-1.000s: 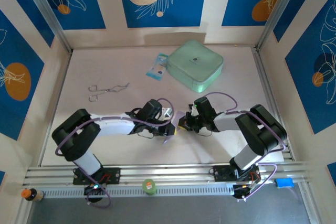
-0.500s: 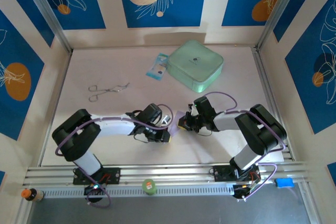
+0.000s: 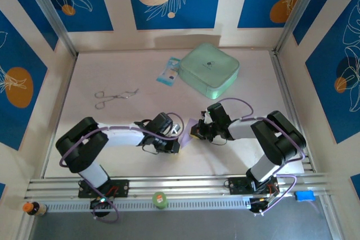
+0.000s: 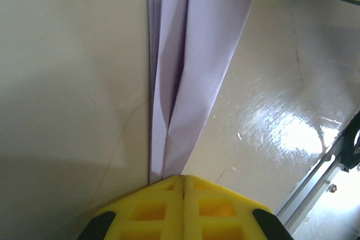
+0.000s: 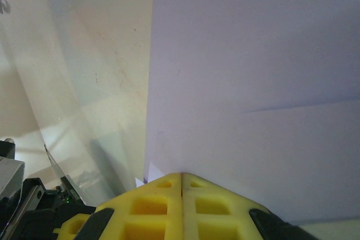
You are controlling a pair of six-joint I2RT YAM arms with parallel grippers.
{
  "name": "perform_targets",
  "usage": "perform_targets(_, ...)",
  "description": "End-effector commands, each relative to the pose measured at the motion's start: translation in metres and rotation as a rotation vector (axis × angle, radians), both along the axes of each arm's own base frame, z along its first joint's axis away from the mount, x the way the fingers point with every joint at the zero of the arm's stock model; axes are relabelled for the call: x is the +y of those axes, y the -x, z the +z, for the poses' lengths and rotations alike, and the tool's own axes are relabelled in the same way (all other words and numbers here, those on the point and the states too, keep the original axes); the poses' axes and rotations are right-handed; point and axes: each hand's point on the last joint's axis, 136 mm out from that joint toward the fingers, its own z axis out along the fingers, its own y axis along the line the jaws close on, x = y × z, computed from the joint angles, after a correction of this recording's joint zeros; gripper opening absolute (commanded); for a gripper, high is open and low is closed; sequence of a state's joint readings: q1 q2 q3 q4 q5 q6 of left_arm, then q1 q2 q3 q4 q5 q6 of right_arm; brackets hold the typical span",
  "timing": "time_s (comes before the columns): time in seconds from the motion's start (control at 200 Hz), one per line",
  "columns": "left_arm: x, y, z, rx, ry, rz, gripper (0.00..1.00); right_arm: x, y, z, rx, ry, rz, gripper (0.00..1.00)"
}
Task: Fold a paper plane with a square sheet of paper (pick it up from the middle)
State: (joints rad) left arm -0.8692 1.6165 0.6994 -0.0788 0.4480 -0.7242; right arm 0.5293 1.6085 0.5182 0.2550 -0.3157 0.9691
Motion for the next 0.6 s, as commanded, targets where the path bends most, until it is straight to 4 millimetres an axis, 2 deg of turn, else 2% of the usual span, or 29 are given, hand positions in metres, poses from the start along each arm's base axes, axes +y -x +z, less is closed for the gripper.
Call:
perform_targets(0.0, 0.016, 0.01, -0.01, 0.025, -0.064, 0.007, 0.0, -0.011, 0.011, -0.021, 0.063, 0.071, -0.001, 0.0)
perform_targets(0.23, 0.03, 0.023, -0.02, 0.076, -0.09, 0.045, 0.0, -0.013, 0.01, -0.023, 0.064, 0.079, -0.003, 0.0)
perform_targets(0.495, 0.04, 0.025, -0.012, 0.057, -0.1, 0.069, 0.0, -0.015, 0.011, -0.025, 0.067, 0.082, -0.003, 0.0)
perform_targets(0.595, 0.034, 0.02, 0.001, 0.013, -0.041, 0.073, 0.0, -0.015, 0.01, -0.024, 0.065, 0.079, -0.004, 0.0)
